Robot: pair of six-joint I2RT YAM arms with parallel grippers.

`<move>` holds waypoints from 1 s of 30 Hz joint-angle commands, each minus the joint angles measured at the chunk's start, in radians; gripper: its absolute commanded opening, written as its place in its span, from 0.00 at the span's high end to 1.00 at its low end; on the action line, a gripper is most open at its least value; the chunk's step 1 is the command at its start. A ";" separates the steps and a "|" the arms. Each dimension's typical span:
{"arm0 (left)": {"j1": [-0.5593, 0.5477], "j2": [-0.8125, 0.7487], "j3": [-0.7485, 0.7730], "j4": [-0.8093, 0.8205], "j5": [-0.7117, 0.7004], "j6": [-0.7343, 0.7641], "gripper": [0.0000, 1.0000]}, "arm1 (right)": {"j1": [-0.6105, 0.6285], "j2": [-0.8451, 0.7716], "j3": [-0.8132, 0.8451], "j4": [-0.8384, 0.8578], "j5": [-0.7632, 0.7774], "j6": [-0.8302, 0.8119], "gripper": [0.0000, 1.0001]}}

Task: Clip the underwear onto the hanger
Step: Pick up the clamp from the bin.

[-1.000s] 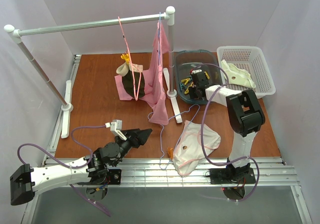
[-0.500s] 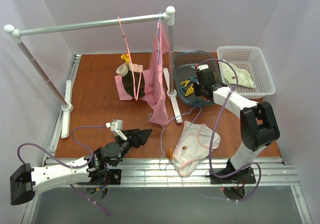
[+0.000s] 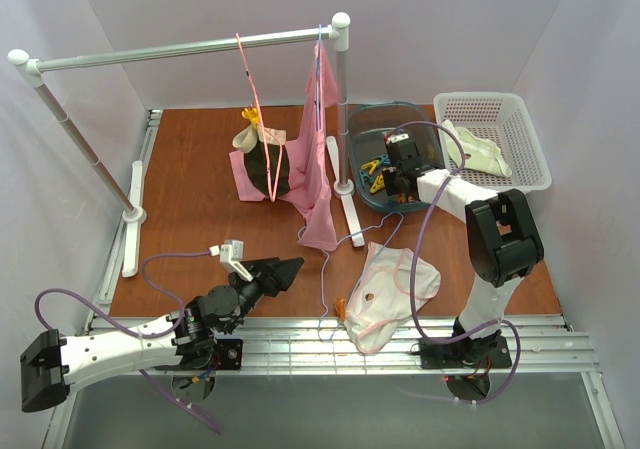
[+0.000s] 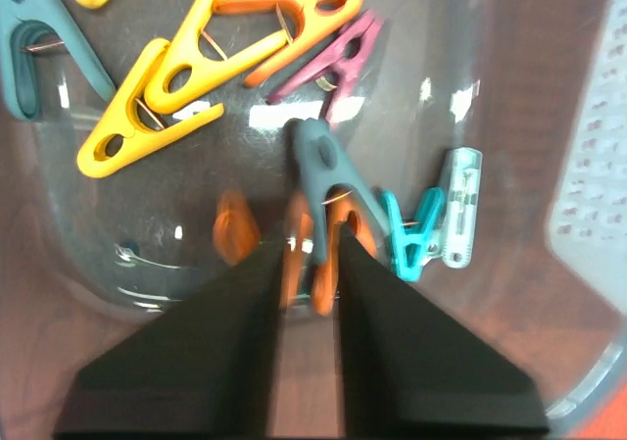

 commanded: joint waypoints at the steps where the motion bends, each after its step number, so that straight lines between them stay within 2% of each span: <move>1: 0.003 -0.019 -0.106 -0.038 -0.005 -0.001 0.03 | -0.007 0.030 0.046 0.012 -0.023 0.001 0.78; 4: 0.003 -0.030 -0.107 -0.044 -0.009 -0.003 0.03 | -0.007 0.027 0.027 0.015 -0.043 0.015 0.70; 6: 0.003 -0.033 -0.112 -0.046 -0.011 -0.004 0.02 | -0.007 0.022 0.006 0.018 -0.045 0.018 0.70; 11: 0.003 -0.021 -0.110 -0.043 -0.013 -0.006 0.03 | -0.007 -0.018 -0.051 0.049 -0.089 0.023 0.75; 19: 0.003 0.009 -0.110 -0.023 -0.005 -0.009 0.03 | -0.007 0.021 -0.046 0.084 -0.138 0.010 0.79; 30: 0.003 0.004 -0.110 -0.029 -0.011 -0.013 0.03 | -0.010 0.084 -0.001 0.091 -0.129 -0.005 0.80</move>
